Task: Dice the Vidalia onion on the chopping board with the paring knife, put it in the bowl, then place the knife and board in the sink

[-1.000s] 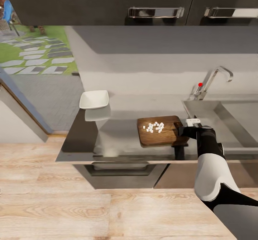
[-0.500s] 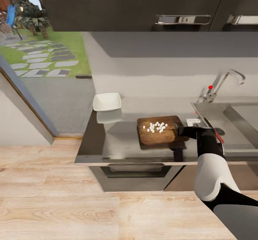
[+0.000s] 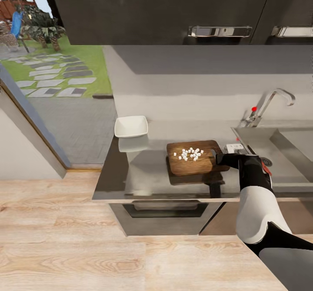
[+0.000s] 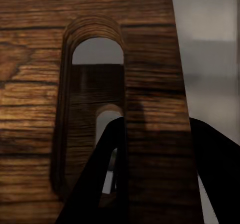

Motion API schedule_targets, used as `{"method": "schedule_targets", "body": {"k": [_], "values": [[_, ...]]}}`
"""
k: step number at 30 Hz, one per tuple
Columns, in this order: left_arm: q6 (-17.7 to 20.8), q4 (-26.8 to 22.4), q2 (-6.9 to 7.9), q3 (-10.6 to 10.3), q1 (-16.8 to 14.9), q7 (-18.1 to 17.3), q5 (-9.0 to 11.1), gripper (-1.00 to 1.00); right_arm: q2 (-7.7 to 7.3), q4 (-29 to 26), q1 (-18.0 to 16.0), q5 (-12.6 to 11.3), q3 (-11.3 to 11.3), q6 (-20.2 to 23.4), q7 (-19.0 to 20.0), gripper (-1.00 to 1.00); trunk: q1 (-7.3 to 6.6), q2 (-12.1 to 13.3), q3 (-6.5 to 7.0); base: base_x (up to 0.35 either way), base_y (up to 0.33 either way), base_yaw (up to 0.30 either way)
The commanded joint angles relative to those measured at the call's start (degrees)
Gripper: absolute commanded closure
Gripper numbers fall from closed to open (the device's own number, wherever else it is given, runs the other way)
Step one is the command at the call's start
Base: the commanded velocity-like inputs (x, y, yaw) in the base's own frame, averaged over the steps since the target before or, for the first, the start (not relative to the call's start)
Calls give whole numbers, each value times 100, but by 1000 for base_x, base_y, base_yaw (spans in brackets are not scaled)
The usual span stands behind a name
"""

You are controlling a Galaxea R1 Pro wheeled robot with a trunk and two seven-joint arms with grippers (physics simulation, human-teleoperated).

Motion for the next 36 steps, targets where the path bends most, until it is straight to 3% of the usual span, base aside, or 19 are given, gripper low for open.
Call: {"method": "schedule_targets", "body": {"k": [1, 11, 28, 36], "values": [[-15, -10, 5, -49, 0, 24, 58, -100, 7, -10, -8, 45, -30, 9, 50, 100, 4, -10, 0, 0, 0, 0], [-15, -10, 5, -49, 0, 24, 58, -100, -9, -13, -8, 44, -30, 9, 50, 100, 4, -10, 90, 0, 12, 0], [-13, -10, 5, -49, 0, 24, 57, -100, -29, -28, -8, 45, -30, 17, 28, 100, 4, -10, 243, 0, 277, 0], [-12, -10, 5, -49, 0, 24, 53, -100, -29, -36, -8, 45, -30, 114, -117, 100, 4, -10, 315, 0, 65, 0]]}}
